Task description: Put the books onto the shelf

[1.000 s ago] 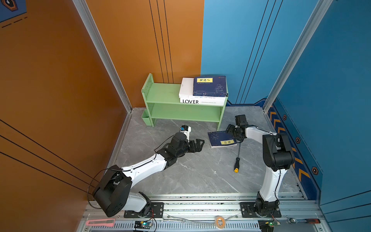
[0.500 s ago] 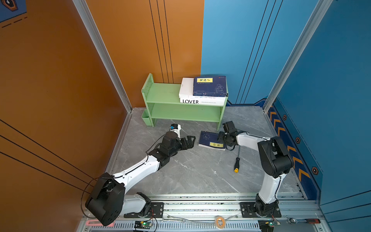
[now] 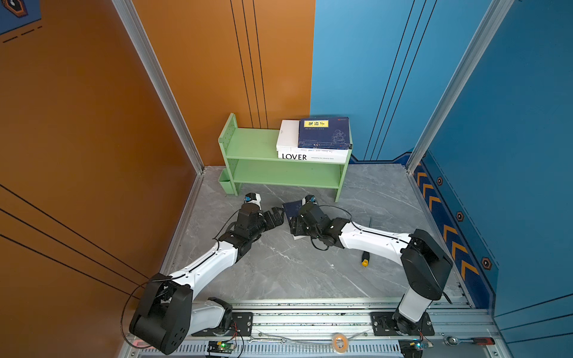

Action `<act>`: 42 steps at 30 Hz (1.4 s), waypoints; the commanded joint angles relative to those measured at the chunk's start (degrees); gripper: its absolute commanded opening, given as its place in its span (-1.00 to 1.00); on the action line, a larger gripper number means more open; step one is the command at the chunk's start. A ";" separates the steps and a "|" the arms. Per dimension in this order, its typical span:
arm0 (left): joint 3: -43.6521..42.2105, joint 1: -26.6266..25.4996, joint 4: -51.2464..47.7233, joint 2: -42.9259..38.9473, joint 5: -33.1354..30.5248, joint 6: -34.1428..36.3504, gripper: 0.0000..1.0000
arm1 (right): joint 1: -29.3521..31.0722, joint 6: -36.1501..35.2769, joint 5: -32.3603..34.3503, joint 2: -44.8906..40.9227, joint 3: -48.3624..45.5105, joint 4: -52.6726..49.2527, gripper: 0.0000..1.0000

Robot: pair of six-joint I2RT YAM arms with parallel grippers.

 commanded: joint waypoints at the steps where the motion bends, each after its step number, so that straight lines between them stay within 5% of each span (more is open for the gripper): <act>1: -0.17 0.24 -2.33 1.10 0.80 -0.89 0.96 | -3.12 -2.19 3.85 0.63 0.66 0.32 0.48; 33: 15.82 -1.25 5.47 31.74 2.07 -3.02 0.96 | -7.08 -2.72 3.18 16.83 2.25 3.73 0.60; 42: 19.64 -1.12 5.62 36.30 4.60 -1.85 0.96 | -1.43 -1.23 -1.50 15.72 -0.13 5.61 0.54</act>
